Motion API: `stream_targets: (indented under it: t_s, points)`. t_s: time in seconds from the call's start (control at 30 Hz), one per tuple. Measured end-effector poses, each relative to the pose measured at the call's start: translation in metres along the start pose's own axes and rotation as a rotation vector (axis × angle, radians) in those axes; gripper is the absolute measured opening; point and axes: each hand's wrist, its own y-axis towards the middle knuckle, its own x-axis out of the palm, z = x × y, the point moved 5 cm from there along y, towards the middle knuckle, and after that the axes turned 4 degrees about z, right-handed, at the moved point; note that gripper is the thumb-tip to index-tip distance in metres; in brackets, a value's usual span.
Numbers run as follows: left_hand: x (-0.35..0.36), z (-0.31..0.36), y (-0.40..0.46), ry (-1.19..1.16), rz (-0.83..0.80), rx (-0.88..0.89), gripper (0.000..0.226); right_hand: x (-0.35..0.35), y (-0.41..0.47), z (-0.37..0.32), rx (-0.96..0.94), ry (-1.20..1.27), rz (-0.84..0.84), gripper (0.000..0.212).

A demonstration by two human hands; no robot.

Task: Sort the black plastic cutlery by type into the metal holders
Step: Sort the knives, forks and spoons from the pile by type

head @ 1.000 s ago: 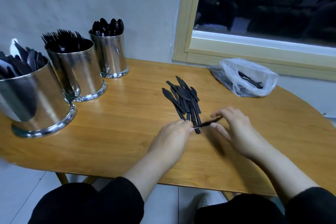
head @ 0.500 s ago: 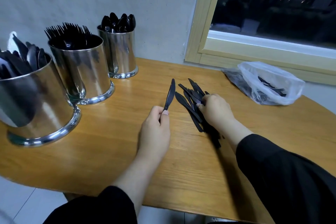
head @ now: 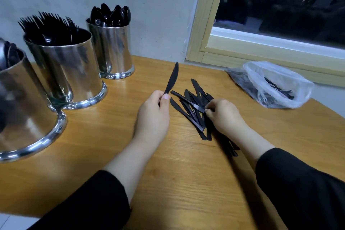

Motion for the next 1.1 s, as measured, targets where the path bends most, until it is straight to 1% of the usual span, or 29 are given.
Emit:
stream_targets:
  t_s: [0.1,0.17,0.27,0.37,0.43,0.5,0.53,0.57,0.6,0.67,0.73,0.8,0.83,0.87,0.93,0.97,1.03,1.1]
  points:
    - [0.006,-0.009,0.002,0.058,-0.029,0.013,0.027,0.001,0.0,0.003,-0.026,-0.02,0.007,0.023]
    - [0.004,-0.015,0.003,0.053,-0.017,0.007,0.026,0.0,0.0,0.003,-0.045,-0.057,0.007,0.027]
    - [-0.001,-0.017,0.006,-0.005,-0.007,0.001,0.023,0.001,0.0,0.004,-0.032,-0.036,-0.015,0.023]
    - [0.001,-0.015,0.006,-0.025,-0.039,0.027,0.026,-0.002,0.001,0.002,-0.028,0.076,-0.021,0.015]
    - [-0.002,-0.012,0.004,-0.001,-0.019,0.091,0.031,-0.014,-0.003,-0.006,-0.052,0.163,0.008,0.011]
    - [-0.009,-0.006,0.003,0.074,0.08,0.236,0.037,-0.035,-0.011,-0.019,-0.134,0.194,0.048,0.009]
    - [-0.011,-0.002,0.003,0.113,0.109,0.296,0.039,-0.043,-0.015,-0.029,-0.198,0.196,0.028,0.007]
    - [-0.011,0.001,0.002,0.152,0.1,0.32,0.04,-0.05,-0.021,-0.039,-0.262,0.201,-0.005,0.006]
    - [-0.01,0.004,0.001,0.185,0.052,0.308,0.04,-0.056,-0.026,-0.048,-0.311,0.213,-0.027,0.006]
    - [-0.001,0.003,-0.002,0.245,-0.049,0.257,0.039,-0.063,-0.031,-0.06,-0.341,0.265,0.0,0.005]
    - [-0.001,-0.002,-0.005,0.234,-0.065,0.241,0.039,-0.064,-0.033,-0.068,-0.323,0.34,0.084,0.006]
    - [-0.005,-0.011,0.002,0.122,-0.035,0.172,0.036,-0.055,-0.032,-0.065,-0.25,0.374,0.164,0.013]
    - [-0.008,-0.016,0.005,0.061,-0.016,0.13,0.034,-0.045,-0.03,-0.06,-0.209,0.334,0.149,0.019]
    - [-0.01,-0.018,0.008,0.018,-0.009,0.092,0.034,-0.032,-0.028,-0.056,-0.184,0.231,0.091,0.026]
    - [-0.011,-0.015,0.009,0.001,-0.024,0.06,0.036,-0.005,-0.029,-0.047,-0.152,-0.029,-0.06,0.036]
    - [-0.01,-0.015,0.009,0.01,-0.033,0.046,0.038,0.003,-0.031,-0.046,-0.141,-0.089,-0.092,0.038]
    - [-0.01,-0.022,0.011,-0.016,-0.041,-0.018,0.042,0.007,-0.033,-0.047,-0.159,-0.092,-0.045,0.032]
    - [-0.009,-0.029,0.014,-0.121,-0.076,-0.094,0.047,0.005,-0.036,-0.052,-0.203,-0.103,0.019,0.023]
